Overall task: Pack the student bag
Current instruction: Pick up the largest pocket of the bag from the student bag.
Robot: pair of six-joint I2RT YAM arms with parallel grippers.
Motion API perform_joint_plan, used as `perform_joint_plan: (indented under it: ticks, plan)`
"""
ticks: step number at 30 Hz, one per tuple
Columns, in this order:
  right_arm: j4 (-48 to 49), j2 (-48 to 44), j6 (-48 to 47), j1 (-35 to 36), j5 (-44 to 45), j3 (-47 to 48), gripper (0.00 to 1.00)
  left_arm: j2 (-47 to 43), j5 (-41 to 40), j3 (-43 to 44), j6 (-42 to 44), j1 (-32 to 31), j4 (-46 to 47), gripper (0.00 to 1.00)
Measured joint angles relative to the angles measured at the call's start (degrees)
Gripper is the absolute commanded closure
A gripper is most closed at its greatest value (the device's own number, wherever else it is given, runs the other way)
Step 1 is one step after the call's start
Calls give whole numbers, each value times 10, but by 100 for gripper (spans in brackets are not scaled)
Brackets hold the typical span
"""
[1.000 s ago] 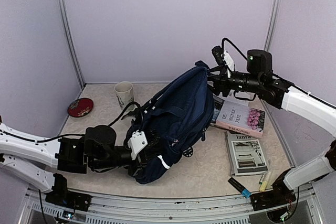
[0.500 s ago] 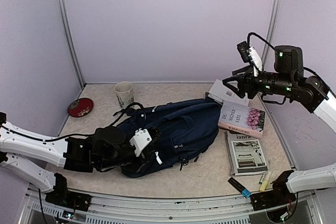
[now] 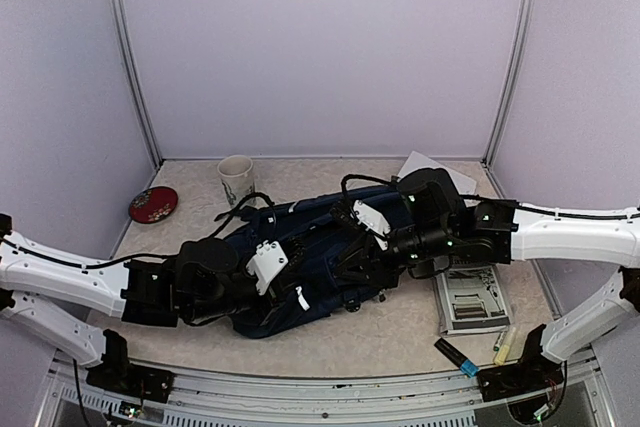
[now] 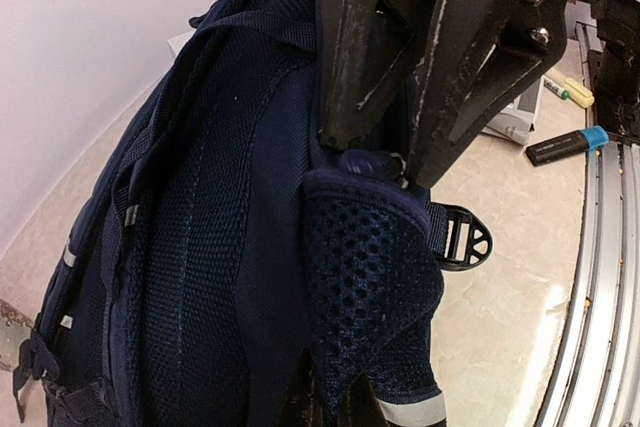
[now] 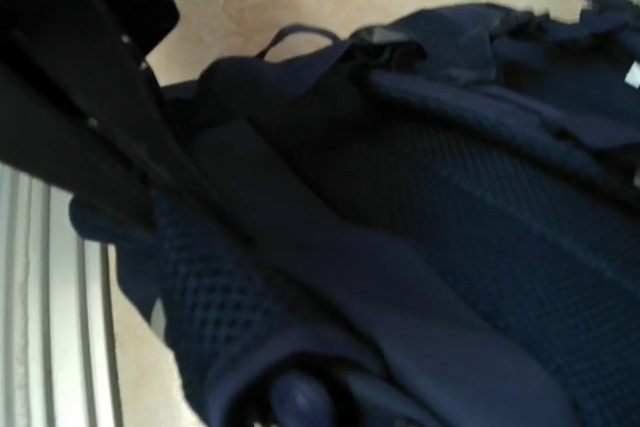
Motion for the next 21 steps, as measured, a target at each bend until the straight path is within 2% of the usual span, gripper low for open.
perform_joint_plan:
  ticks: [9, 14, 18, 20, 21]
  plan:
    - [49, 3, -31, 0, -16, -11, 73, 3, 0, 6, 3, 3, 0, 100]
    - [59, 14, -41, 0, -31, -10, 90, 8, 1, 10, 5, 4, 0, 100]
    - [60, 26, -44, 0, -35, -10, 92, 8, 1, 10, 5, 5, -5, 100]
    - [60, 24, -47, 0, -35, -10, 100, 7, 1, 10, 5, 8, -5, 100]
    - [62, 22, -49, 0, -35, -12, 100, 7, 2, 10, 5, 9, -4, 100]
